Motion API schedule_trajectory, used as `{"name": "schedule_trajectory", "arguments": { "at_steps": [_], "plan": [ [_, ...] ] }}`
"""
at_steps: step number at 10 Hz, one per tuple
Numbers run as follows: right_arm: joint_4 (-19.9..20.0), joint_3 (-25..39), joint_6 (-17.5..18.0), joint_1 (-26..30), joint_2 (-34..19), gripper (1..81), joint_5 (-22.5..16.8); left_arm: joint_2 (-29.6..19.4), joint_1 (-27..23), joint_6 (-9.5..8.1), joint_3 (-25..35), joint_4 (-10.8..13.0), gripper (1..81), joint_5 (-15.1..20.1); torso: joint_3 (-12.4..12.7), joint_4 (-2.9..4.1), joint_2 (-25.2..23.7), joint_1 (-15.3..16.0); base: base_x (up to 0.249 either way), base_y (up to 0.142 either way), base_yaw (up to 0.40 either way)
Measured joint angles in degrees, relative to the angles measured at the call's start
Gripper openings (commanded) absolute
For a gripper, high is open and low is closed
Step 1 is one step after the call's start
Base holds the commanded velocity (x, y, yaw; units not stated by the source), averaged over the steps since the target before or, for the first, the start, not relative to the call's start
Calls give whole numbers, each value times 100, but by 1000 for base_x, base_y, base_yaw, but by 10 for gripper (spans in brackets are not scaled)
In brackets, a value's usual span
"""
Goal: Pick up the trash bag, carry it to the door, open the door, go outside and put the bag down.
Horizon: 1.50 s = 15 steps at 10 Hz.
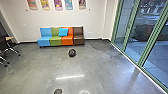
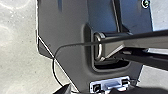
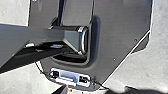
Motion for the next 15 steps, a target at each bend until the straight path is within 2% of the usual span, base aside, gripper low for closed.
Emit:
{"name": "schedule_trajectory", "arguments": {
  "at_steps": [1,3,9,15],
  "plan": [
    [0,0,2,-4,0,811,-2,0,0,0,0,0,811,0,131,0,-2,-4,124,0,0],
    [-11,0,0,-37,0,811,-24,0,68,0,0,-2,811,22,206,0,-4,-11,124,0,0],
    [-20,0,0,-37,0,811,-35,0,74,0,0,-7,811,-4,193,0,-4,-13,128,0,0],
    [-22,-11,2,-34,20,811,-72,-5,77,-2,20,-9,811,-17,193,0,-4,-13,139,76,0]
  ]
}}
